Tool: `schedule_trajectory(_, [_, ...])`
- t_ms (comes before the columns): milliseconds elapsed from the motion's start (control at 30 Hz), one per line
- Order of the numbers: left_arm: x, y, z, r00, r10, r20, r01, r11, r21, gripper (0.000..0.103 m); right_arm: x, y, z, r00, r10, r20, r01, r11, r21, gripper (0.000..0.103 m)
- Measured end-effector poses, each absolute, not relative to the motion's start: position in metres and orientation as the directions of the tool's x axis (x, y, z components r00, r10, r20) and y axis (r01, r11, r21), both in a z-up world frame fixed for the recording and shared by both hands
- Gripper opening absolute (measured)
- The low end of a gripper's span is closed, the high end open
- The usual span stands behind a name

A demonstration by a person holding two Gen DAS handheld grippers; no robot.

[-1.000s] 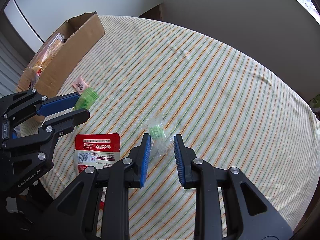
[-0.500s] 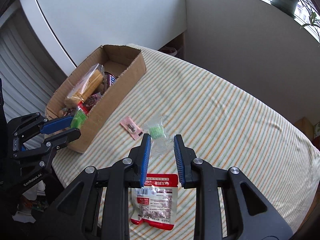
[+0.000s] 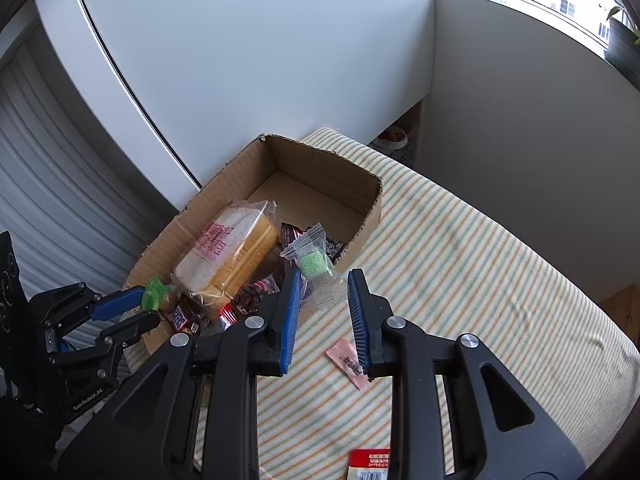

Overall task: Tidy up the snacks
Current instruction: 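Carry both green candies into the box and open both grippers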

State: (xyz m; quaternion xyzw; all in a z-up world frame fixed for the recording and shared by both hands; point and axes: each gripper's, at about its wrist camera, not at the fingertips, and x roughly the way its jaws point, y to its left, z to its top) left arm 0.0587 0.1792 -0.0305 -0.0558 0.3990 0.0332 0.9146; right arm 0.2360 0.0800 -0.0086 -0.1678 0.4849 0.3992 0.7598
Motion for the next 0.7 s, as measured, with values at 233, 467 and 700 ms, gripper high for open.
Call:
schedule_trajectory(233, [0.061, 0.197, -0.035, 0.673, 0.027, -0.739, -0.129, 0.988, -0.082, 0.020, 0.238, 0.114, -0.027, 0.197, 0.419, -0.886, -0.781, 0.613, 0.116, 0.025])
schedule_trajectory(467, [0.063, 0.204, -0.037, 0.665, 0.029, -0.746, -0.140, 0.986, -0.087, 0.021, 0.244, 0.124, -0.037, 0.194, 0.420, -0.887, -0.779, 0.616, 0.121, 0.029])
schedule_trajectory(700, [0.066, 0.203, -0.037, 0.671, 0.033, -0.741, -0.150, 0.984, -0.092, 0.045, 0.242, 0.112, -0.024, 0.210, 0.452, -0.867, -0.778, 0.614, 0.132, 0.073])
